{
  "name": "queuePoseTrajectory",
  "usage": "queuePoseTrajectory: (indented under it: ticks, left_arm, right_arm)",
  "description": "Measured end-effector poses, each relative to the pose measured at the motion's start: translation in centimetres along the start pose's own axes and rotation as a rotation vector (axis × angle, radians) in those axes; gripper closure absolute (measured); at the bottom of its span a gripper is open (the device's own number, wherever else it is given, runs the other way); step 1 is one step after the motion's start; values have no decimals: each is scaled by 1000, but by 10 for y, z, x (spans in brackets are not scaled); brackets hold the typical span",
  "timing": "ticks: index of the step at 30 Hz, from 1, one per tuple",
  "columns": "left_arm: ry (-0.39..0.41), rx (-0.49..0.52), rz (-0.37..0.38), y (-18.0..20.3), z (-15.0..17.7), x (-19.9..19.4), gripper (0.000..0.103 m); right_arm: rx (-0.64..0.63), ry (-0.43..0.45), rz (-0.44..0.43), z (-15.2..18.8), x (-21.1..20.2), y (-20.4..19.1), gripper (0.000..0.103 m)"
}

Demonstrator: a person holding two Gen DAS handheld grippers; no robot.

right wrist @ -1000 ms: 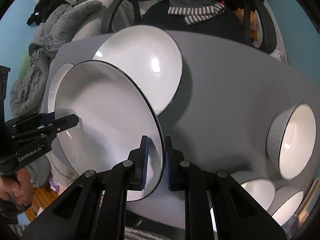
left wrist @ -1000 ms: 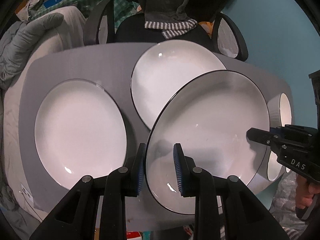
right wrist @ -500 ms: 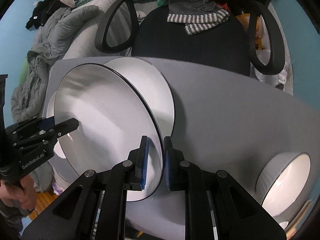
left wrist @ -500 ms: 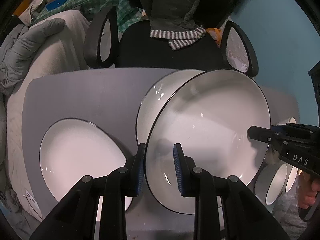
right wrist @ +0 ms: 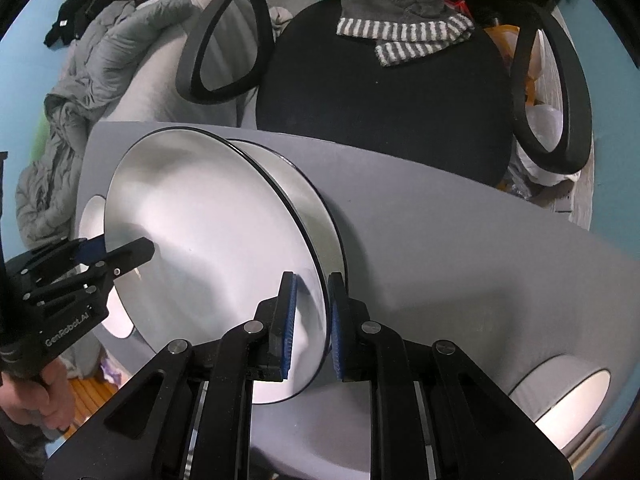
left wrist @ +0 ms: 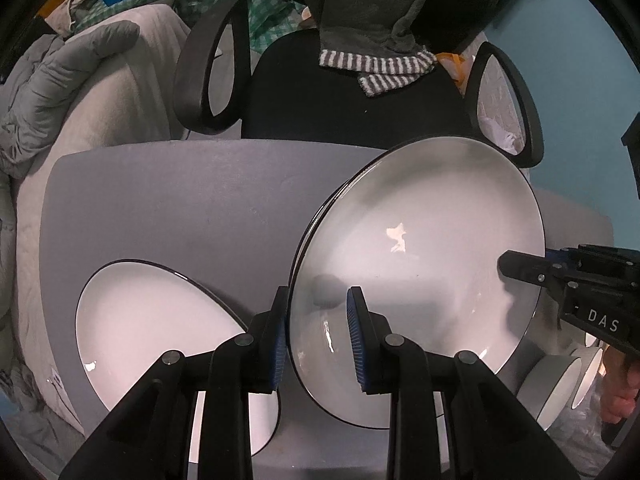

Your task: Organize plates and bowls

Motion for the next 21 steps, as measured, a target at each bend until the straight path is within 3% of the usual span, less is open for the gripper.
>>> queuePoseTrajectory:
  ticks: [10,16,21]
  left_arm:
    - [-31,42,-59,0,0,14,76]
    - [-34,36,-46,0,-3,16,76]
    - [-19,54,-64,1,-4,12,76]
  right_arm:
    - [-16,-31,30,-3,8,-5,88]
    - [-31,-45,29,-4,11,-15,65]
    - [-40,-37,69,-2,11,-22,56]
Point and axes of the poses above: each gripper's, at about its wrist camera, not at the fingertips, and x roughly the way its jaws point, y to its right, z to its underside, the point moved 5 cm from there along x, roughly the way its jaws point, and after that the axes turned 3 degrees about y, right-handed, at the moved point
